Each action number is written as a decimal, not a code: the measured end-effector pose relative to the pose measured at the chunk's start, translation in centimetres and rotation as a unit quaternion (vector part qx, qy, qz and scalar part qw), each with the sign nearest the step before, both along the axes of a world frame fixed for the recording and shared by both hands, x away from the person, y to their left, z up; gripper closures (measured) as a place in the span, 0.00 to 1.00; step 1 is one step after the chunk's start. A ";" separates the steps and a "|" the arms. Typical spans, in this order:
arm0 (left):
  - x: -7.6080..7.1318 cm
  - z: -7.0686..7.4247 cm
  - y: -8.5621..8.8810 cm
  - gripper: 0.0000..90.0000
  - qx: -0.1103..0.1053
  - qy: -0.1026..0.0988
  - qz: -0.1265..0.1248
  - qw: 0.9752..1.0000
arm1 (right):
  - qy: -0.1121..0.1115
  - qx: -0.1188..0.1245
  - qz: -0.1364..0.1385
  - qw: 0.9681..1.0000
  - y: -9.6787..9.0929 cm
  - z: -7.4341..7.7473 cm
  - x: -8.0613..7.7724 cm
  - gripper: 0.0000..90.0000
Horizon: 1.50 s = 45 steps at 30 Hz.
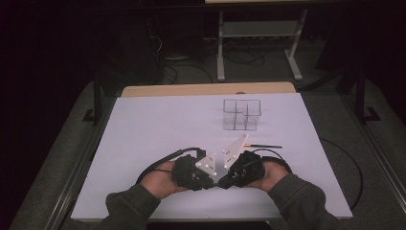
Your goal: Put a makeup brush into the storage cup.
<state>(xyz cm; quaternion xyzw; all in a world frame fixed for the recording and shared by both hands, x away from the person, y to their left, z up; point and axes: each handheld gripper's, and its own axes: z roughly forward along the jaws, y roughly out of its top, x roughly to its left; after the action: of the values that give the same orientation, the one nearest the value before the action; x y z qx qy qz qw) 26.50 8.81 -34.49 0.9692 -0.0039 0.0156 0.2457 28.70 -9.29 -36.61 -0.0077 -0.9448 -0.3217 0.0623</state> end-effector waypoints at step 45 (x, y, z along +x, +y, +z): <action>0.5 0.1 1.4 0.93 0.002 0.023 0.005 1.000 | -0.028 0.027 -0.011 0.999 -2.2 -0.3 -0.7 0.92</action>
<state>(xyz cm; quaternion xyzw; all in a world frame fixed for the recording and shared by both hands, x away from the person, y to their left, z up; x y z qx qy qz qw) 26.95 10.17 -34.44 0.9698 0.0068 -0.0057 0.2436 27.97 -11.49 -36.88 -0.0068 -0.9371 -0.3476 0.0322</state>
